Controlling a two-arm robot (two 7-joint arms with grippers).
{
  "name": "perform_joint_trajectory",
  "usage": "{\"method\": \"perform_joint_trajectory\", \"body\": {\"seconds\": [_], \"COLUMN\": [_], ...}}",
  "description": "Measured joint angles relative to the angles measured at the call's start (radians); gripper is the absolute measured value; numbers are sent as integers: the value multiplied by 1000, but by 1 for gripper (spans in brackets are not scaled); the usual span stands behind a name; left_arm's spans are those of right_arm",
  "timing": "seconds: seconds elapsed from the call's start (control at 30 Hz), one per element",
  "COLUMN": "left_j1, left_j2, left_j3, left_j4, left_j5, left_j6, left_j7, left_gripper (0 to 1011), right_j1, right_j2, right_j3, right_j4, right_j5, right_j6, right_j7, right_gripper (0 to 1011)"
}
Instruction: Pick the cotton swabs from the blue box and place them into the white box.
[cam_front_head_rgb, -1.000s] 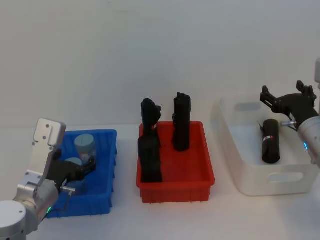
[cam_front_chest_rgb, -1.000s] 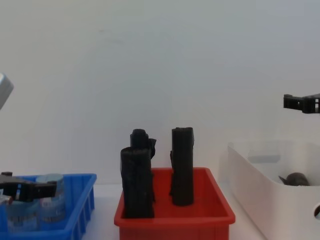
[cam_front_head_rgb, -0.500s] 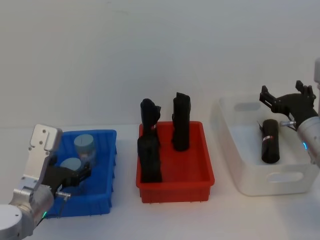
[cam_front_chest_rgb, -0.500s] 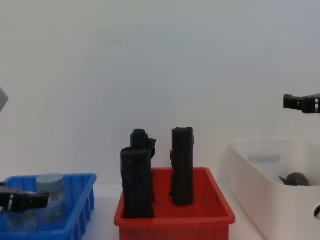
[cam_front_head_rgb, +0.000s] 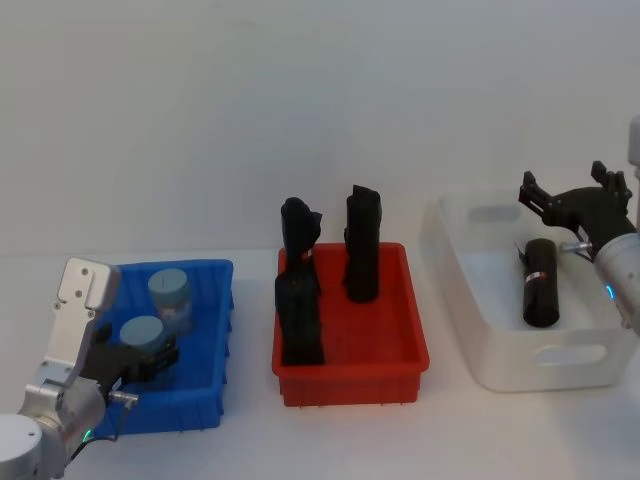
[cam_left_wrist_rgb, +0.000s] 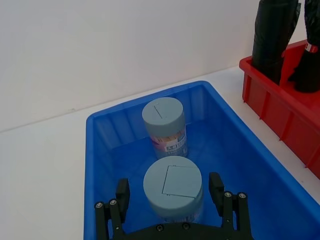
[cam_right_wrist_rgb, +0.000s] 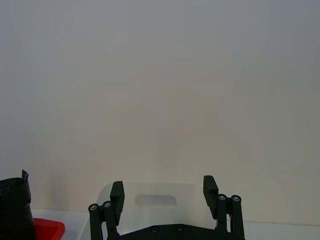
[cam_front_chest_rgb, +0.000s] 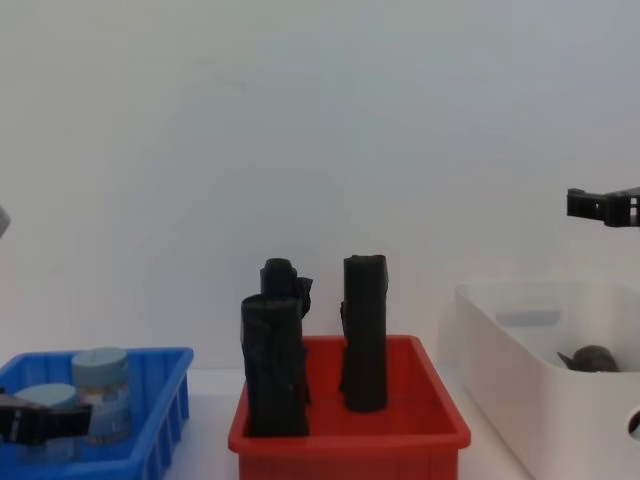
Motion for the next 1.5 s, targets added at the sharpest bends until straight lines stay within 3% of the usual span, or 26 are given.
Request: {"method": "perform_joint_trajectory", "body": {"seconds": [0.97, 1.17, 1.37, 1.5], "left_j1": [-36, -40, -43, -44], "left_j2": [-26, -29, -31, -32], "left_j3": [-6, -6, -6, -6], "left_j4": [79, 87, 92, 94], "left_j5": [9, 9, 10, 10], "left_j6": [-17, -21, -23, -24], "left_j7": [-27, -31, -33, -34], "left_gripper": [1003, 887, 708, 668], "right_j1": [0, 0, 0, 0], "right_j2": [0, 0, 0, 0], "right_j3": [0, 0, 0, 0], "right_j4": [0, 0, 0, 0], "right_j5": [0, 0, 0, 0], "right_j6": [0, 0, 0, 0], "right_j7": [0, 0, 0, 0], "right_gripper": [1001, 1001, 1001, 1001]}}
